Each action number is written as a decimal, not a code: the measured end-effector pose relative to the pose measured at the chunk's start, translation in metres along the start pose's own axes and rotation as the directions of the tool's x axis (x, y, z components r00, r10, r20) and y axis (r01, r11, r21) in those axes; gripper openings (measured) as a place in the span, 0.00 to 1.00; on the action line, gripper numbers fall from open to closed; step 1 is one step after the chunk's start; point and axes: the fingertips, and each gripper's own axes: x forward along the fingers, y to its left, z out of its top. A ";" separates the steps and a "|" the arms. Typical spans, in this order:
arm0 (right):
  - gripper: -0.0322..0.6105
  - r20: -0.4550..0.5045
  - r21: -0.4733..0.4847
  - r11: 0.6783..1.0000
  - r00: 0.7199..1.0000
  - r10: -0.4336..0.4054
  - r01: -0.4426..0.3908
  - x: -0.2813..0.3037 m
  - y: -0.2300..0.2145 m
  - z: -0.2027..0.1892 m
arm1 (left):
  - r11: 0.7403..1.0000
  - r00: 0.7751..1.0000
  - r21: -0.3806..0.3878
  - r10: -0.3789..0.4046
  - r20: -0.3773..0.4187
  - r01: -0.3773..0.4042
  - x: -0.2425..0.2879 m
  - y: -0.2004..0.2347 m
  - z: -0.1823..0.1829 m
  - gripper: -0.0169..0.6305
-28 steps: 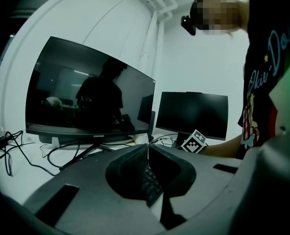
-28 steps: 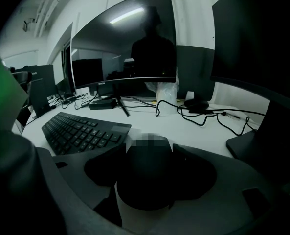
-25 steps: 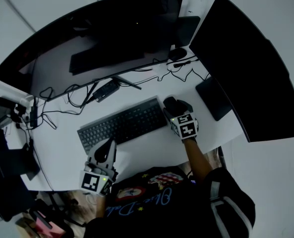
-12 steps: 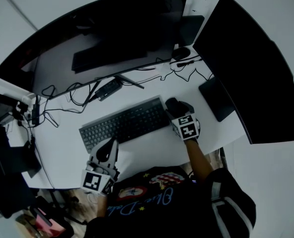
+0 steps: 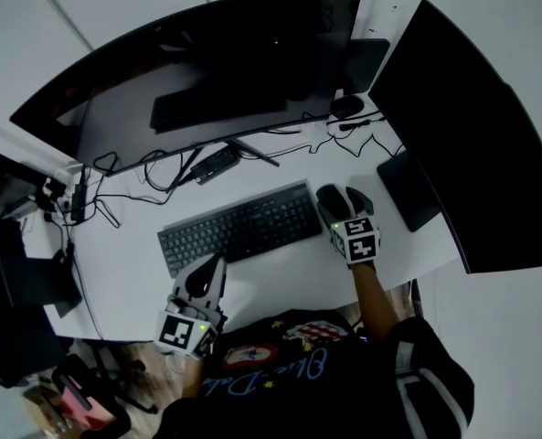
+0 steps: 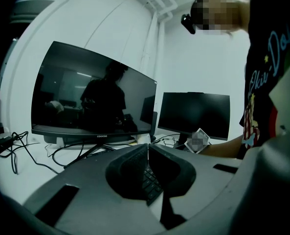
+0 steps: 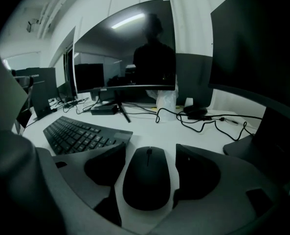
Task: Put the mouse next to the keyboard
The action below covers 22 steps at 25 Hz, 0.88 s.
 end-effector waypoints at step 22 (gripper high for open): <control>0.06 0.426 0.008 0.974 0.882 0.200 -0.225 -0.137 0.145 0.109 | 0.997 0.995 0.042 -0.067 0.071 0.064 -0.060 0.007 0.015 0.03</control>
